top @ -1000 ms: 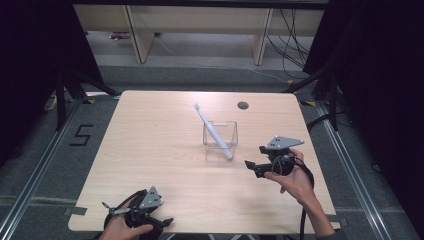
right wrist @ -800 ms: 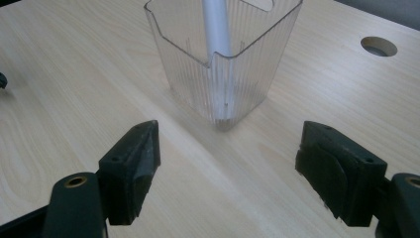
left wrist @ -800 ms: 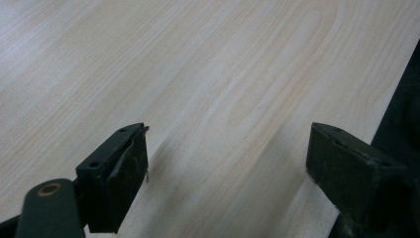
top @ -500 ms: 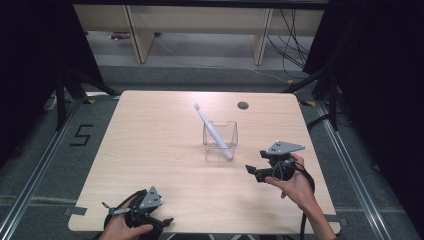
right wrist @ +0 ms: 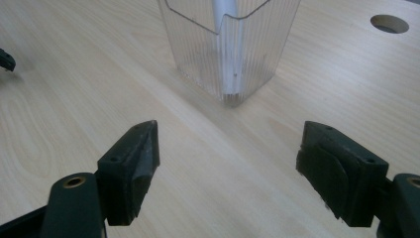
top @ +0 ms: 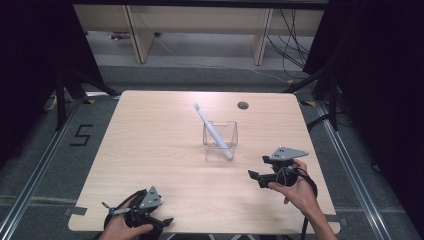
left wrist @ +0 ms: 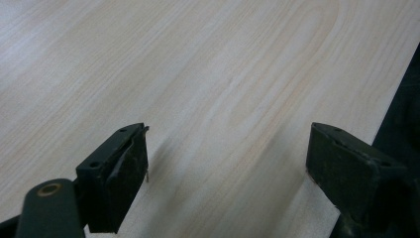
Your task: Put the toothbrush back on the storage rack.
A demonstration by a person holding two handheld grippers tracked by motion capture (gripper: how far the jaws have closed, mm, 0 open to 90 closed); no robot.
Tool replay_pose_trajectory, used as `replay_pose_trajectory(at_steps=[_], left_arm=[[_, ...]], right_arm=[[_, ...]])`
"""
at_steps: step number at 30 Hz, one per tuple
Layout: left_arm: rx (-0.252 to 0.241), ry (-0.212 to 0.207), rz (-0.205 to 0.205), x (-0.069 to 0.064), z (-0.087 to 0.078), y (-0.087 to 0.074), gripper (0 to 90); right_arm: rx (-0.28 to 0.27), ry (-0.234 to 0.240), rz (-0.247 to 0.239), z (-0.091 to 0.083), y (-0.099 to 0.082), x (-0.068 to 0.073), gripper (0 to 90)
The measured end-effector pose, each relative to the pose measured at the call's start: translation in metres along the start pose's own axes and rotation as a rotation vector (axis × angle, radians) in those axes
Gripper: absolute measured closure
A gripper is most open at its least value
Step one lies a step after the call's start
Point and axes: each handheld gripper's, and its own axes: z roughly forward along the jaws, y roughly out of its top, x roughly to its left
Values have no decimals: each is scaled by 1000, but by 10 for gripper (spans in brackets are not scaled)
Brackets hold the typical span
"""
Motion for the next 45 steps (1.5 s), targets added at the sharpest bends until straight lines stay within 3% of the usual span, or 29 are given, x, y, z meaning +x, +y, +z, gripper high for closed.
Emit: replay_pose_trajectory(at_steps=[3,4,6,12,17,18,19,20,22,27,28,29,30,31,32,33,34,35,38,39,41,43,45], left_arm=[[1,0,2,0,0,0,158],[1,0,1,0,0,0,158],[0,0,0,0,0,0,158],[-1,0,1,0,0,0,158],[-3,0,-2,0,0,0,158],[-1,1,1,0,0,0,158],[-2,2,-1,0,0,0,158],[-2,-1,1,0,0,0,158],[-1,2,2,0,-1,0,158],[4,-3,-1,0,0,0,158],[5,-4,3,1,-1,0,158],[5,-4,3,1,-1,0,158],[-2,4,1,0,-1,0,158],[-1,2,3,0,-1,0,158],[-2,3,2,0,-1,0,158],[-2,3,3,0,-1,0,158],[-2,3,3,0,-1,0,158],[-2,3,3,0,-1,0,158],[-4,1,3,0,-1,0,158],[-4,3,4,0,-1,0,158],[-9,5,-15,-1,0,0,158],[-9,4,-14,-1,0,0,158],[-1,5,3,0,0,0,158]], right_arm=[[19,13,53,-2,-6,4,239],[4,12,33,0,-9,3,234],[16,22,61,0,-12,5,232],[8,23,28,-2,-17,4,225],[13,37,79,-4,-22,10,223],[-7,35,44,-3,-23,7,222],[6,60,86,-4,-25,10,222],[-4,50,56,-4,-25,9,222],[16,39,94,-5,-28,13,222],[-1,40,57,-5,-34,11,220],[7,41,88,-6,-35,13,220],[4,29,55,-6,-36,10,220],[13,53,91,-6,-38,12,219],[19,42,104,-7,-40,14,219],[12,39,59,-7,-41,11,219],[23,44,88,-7,-42,13,218],[8,38,61,-7,-43,11,218],[11,53,87,-7,-44,13,218],[14,38,56,-9,-46,11,218],[16,56,60,-9,-47,11,218],[29,41,101,-11,-51,15,217],[22,41,104,-12,-54,16,216],[10,38,56,-14,-56,14,216]])
